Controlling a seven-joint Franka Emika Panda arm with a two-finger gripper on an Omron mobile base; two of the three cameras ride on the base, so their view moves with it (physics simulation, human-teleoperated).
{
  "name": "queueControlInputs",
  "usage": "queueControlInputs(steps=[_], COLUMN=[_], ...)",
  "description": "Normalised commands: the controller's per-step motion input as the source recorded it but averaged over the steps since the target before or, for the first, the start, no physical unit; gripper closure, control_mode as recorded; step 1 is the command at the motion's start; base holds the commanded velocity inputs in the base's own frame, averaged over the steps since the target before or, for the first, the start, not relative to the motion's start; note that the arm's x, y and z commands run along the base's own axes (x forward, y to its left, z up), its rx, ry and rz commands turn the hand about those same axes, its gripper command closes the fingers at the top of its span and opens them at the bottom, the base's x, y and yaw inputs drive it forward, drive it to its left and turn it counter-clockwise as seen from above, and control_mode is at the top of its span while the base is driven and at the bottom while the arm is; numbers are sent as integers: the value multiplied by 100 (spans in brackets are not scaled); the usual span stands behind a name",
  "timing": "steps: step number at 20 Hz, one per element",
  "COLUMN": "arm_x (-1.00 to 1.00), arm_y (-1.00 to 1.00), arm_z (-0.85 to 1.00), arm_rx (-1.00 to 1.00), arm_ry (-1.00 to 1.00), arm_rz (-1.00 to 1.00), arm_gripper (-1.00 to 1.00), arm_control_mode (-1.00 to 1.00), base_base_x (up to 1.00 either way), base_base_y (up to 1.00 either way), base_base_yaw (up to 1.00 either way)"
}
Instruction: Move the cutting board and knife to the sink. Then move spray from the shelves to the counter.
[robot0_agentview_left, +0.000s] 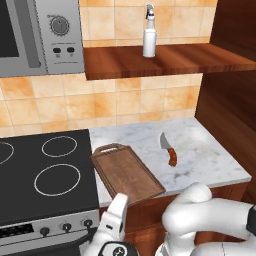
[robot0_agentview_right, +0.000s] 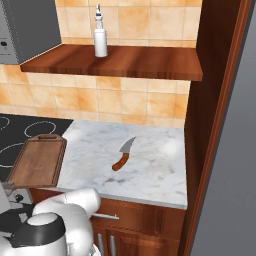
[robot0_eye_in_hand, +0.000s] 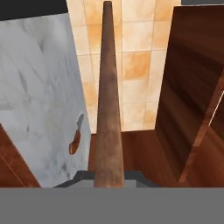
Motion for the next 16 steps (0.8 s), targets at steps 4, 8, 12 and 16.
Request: queueControlInputs(steps=[4, 8, 12, 16], arm_x=[-25, -21, -11, -9], arm_y=[-24, -25, -22, -24], arm_z=[42, 33, 33, 30], arm_rx=[0, 2, 3, 5], arm_ry=[0, 0, 1, 1], arm_rz=[-2, -5, -8, -7], arm_gripper=[100, 100, 100, 100], arm_control_mode=[-100, -100, -100, -100], base_base_x=[0, 0, 0, 0], base_base_y=[0, 0, 0, 0], base_base_yaw=[0, 0, 0, 0])
